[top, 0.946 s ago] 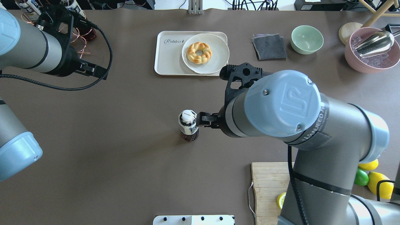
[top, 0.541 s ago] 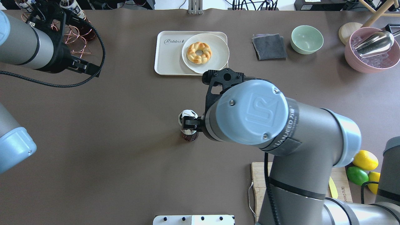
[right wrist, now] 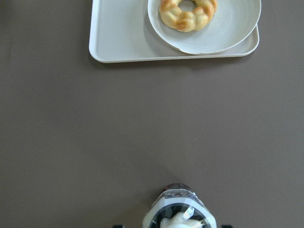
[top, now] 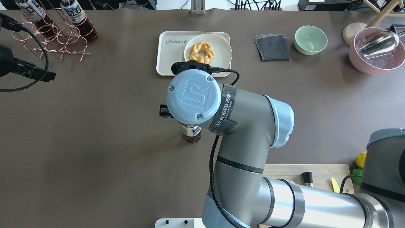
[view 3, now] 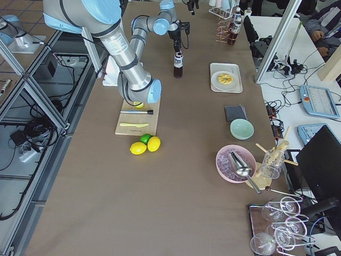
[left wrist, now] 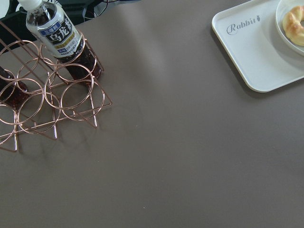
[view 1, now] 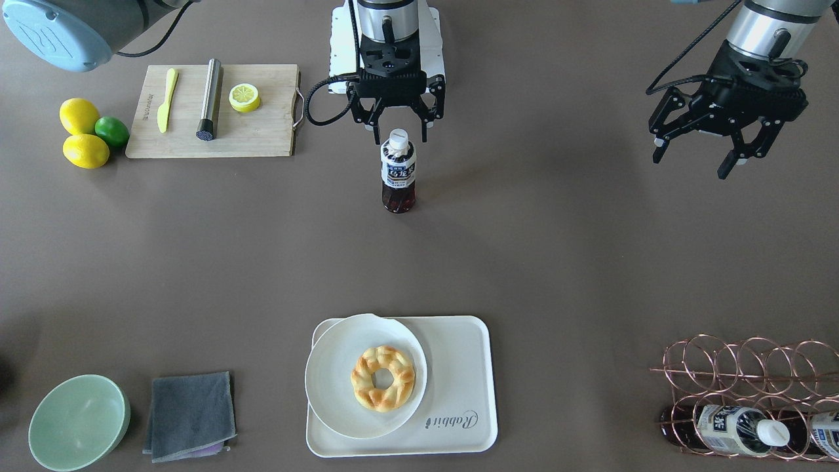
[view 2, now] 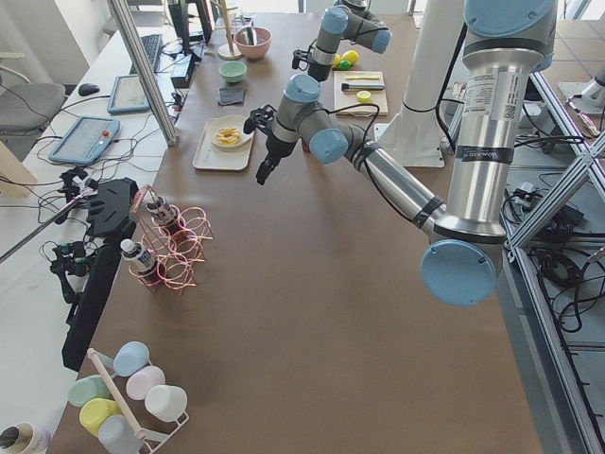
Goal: Place tea on tray
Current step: 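Lift the bottle with the right gripper and carry it over the tray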
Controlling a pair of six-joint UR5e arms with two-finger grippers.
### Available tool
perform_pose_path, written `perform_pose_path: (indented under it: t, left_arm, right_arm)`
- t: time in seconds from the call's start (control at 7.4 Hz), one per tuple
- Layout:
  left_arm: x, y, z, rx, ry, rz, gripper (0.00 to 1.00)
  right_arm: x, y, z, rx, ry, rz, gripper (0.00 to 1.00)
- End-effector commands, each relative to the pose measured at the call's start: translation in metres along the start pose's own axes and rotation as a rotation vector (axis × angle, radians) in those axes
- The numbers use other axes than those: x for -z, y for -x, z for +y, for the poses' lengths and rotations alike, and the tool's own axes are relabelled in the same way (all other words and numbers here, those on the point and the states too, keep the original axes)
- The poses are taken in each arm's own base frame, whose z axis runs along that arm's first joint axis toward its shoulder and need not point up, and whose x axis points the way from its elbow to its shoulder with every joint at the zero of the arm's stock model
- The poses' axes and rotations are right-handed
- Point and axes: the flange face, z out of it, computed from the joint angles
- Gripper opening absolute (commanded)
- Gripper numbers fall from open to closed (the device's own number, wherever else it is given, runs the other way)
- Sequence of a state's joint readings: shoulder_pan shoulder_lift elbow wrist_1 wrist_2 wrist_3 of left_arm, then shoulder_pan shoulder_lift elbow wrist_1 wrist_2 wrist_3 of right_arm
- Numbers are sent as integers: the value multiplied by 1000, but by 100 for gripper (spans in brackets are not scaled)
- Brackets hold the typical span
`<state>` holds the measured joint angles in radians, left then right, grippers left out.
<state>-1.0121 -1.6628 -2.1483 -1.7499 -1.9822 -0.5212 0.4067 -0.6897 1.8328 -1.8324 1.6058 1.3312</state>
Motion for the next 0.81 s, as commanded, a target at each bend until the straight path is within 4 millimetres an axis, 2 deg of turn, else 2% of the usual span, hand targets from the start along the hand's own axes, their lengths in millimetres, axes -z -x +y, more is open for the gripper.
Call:
perform_pose_path:
  t: [0.0,0.14,0.27,0.54,0.68]
  left_arm:
    - [-4,4,0,0,-2,3,97]
    - [-5,4,0,0,-2,3,97]
    - [-5,4,0,0,-2,3,97]
    - [-6,6,0,2,-1,1,97]
    - [-7,6,1,5,2,0,97]
  right_arm:
    - [-8,0,-1,-2,2,13,31]
    - [-8,0,-2,-3,3,14,2]
    - [-2,0,-6,-6,-2,6,0]
    - [20,12,-32,-12,-19,34,0]
    - [25,24,-60,-4,-41,45,0]
